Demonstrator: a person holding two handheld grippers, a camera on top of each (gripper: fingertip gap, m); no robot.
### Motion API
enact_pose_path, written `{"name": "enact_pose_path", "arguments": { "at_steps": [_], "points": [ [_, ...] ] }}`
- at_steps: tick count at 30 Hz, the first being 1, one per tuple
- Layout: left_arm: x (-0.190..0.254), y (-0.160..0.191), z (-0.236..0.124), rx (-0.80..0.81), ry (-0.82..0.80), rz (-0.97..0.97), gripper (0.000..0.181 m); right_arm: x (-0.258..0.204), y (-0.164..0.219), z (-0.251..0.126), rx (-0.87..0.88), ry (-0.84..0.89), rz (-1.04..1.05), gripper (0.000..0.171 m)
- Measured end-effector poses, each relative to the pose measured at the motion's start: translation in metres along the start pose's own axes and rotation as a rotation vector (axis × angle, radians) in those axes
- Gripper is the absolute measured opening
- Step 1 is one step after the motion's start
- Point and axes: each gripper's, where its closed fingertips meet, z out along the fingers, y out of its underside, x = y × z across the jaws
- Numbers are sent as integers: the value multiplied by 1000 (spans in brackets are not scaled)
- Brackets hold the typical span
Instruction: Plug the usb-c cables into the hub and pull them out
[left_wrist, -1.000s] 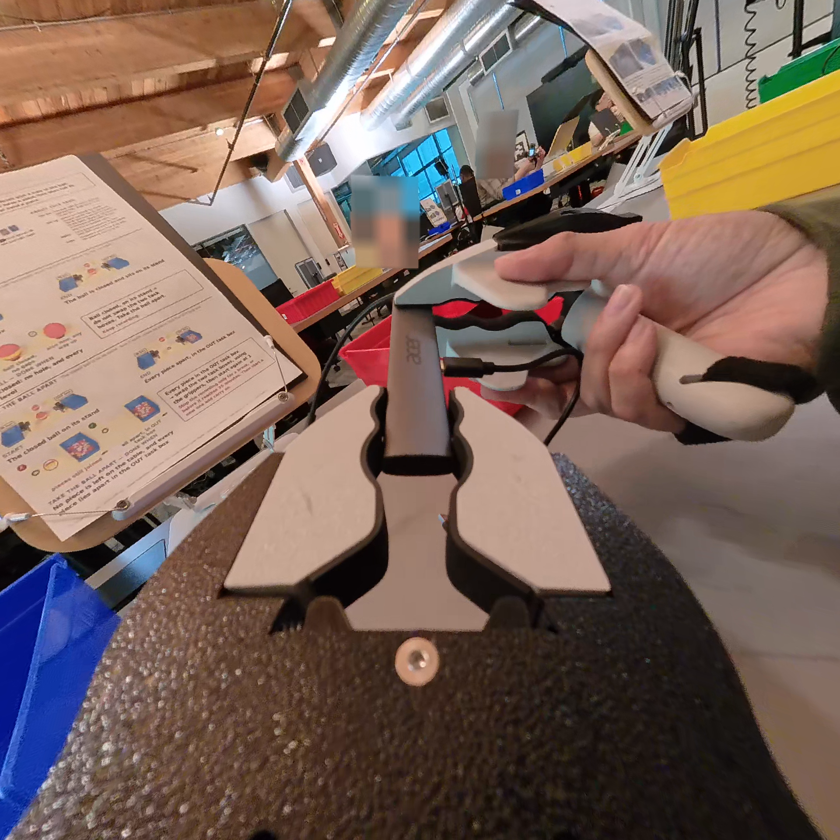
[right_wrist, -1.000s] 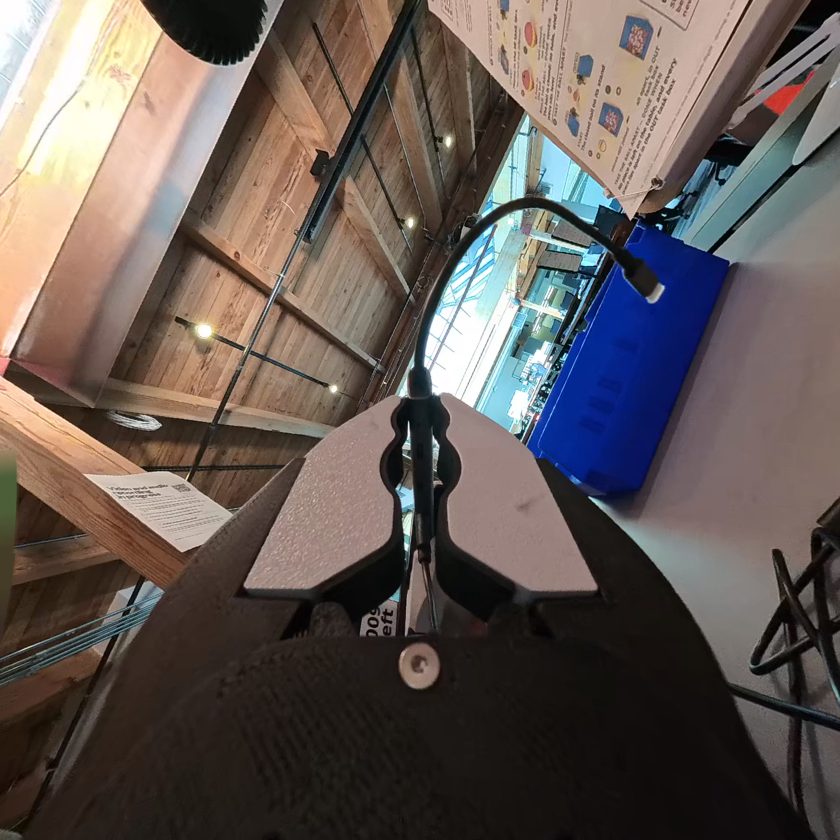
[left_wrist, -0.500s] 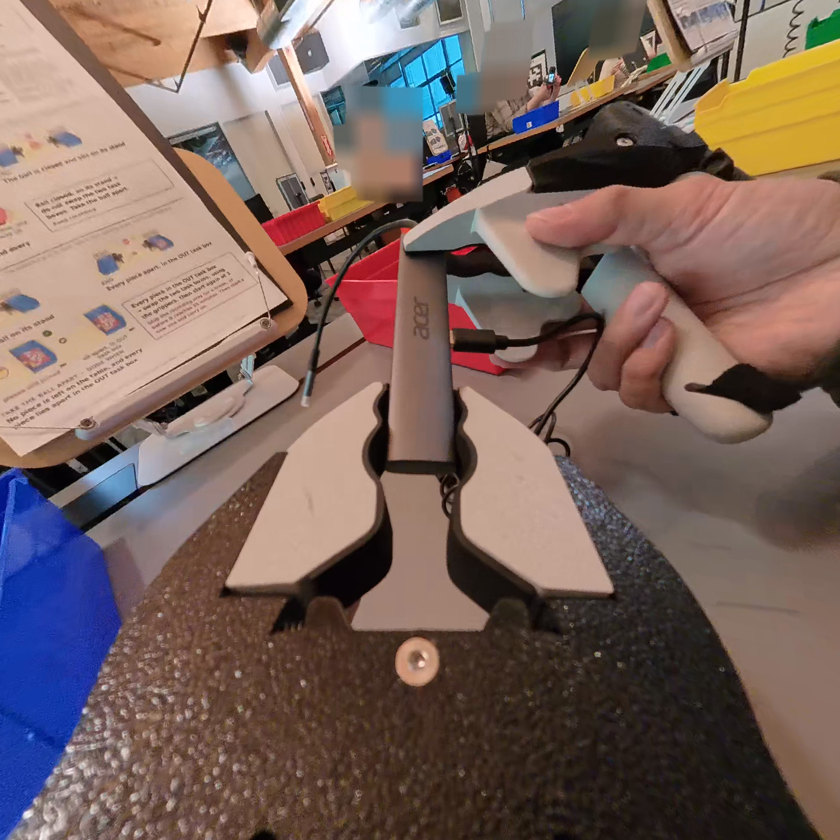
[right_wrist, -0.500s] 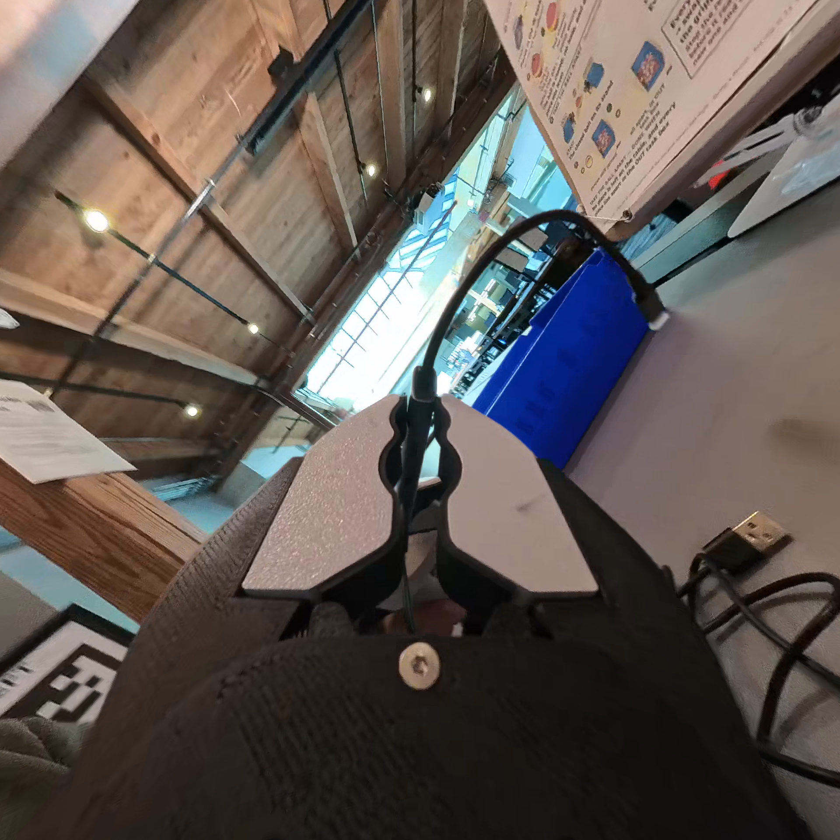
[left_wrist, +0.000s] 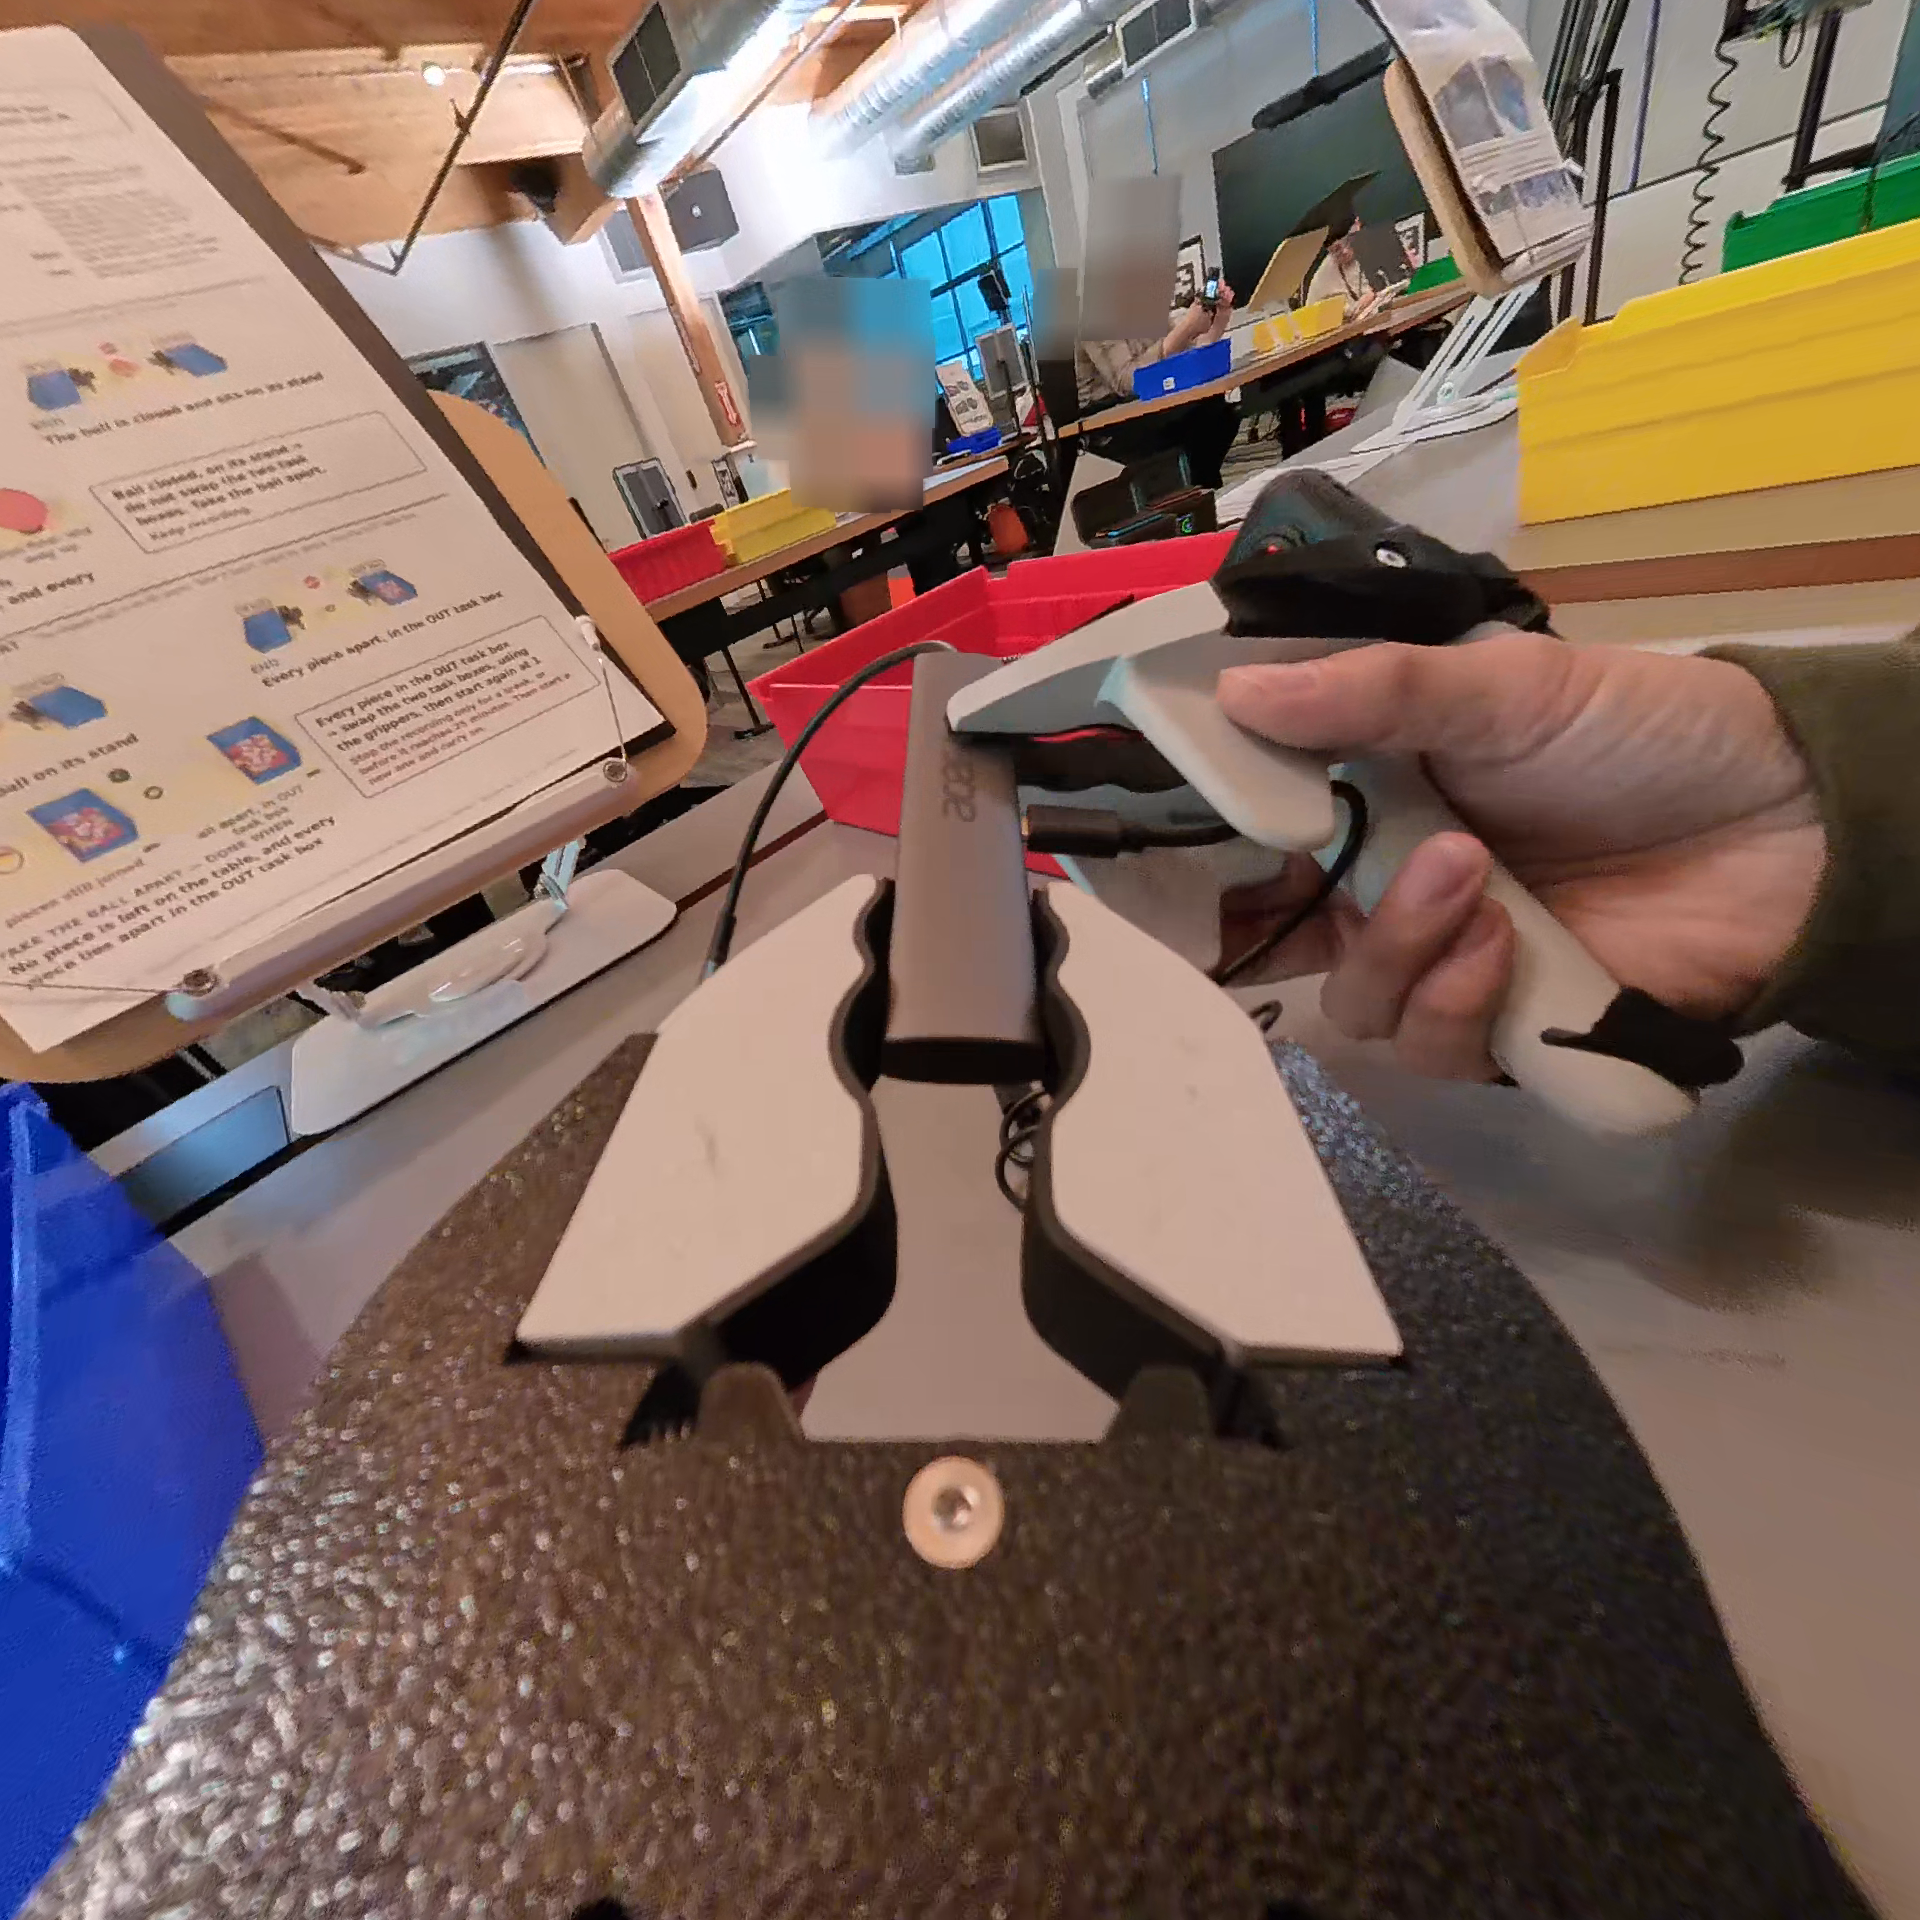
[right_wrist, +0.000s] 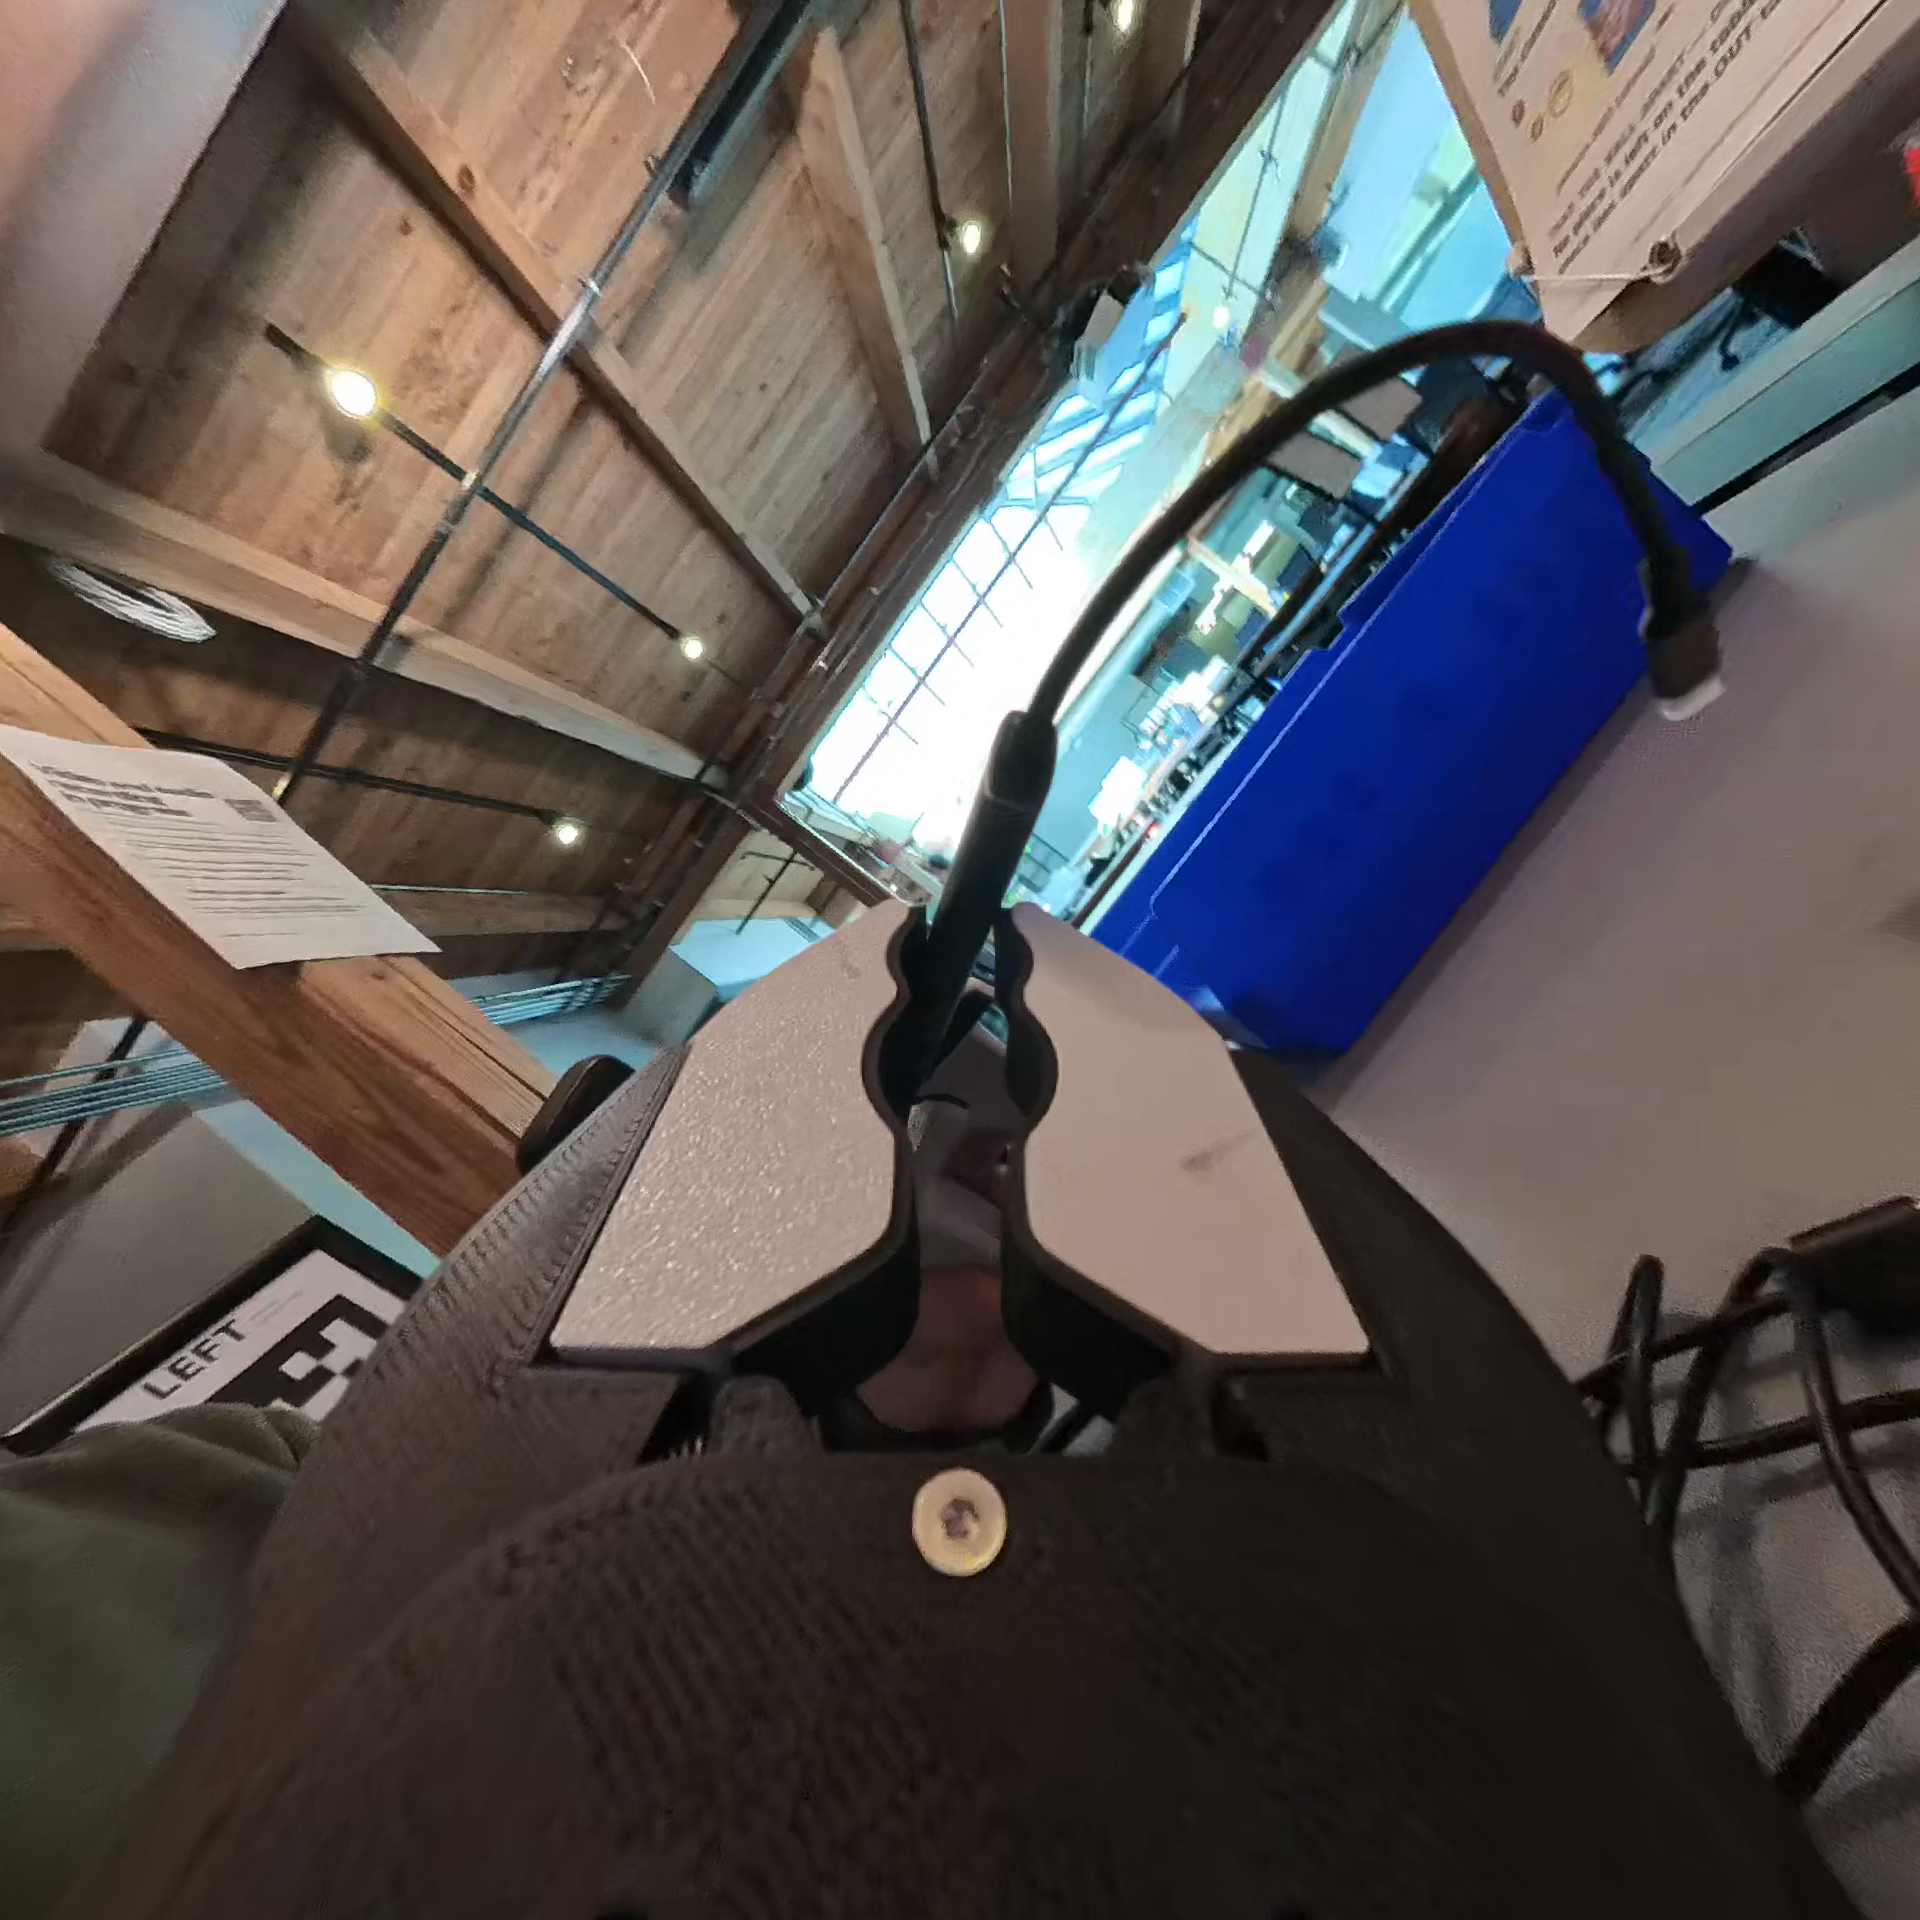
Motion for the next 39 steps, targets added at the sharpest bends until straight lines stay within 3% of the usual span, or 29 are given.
{"name": "enact_pose_path", "arguments": {
  "at_steps": [12, 25, 27, 33, 36, 39],
  "points": [
    [0, -17, -15, 129, 49, 25, 25, -10, 10, 5, -25, -60, 175, 10],
    [-3, -9, -10, 34, -63, 109, 25, -1, 9, 2, -52, 0, 91, 13],
    [-9, -9, -11, 31, -91, 84, 25, 1, 9, 1, -70, 28, 2, 15],
    [-35, -2, -18, 31, -150, -52, 25, 8, 16, 3, -177, 194, -424, 57],
    [-40, 3, -19, 27, -177, -92, 25, 6, 25, 9, -231, 285, -745, 61],
    [-41, 3, -18, 25, -197, -116, 25, 4, 22, 11, -184, 388, -989, 48]
  ]
}}
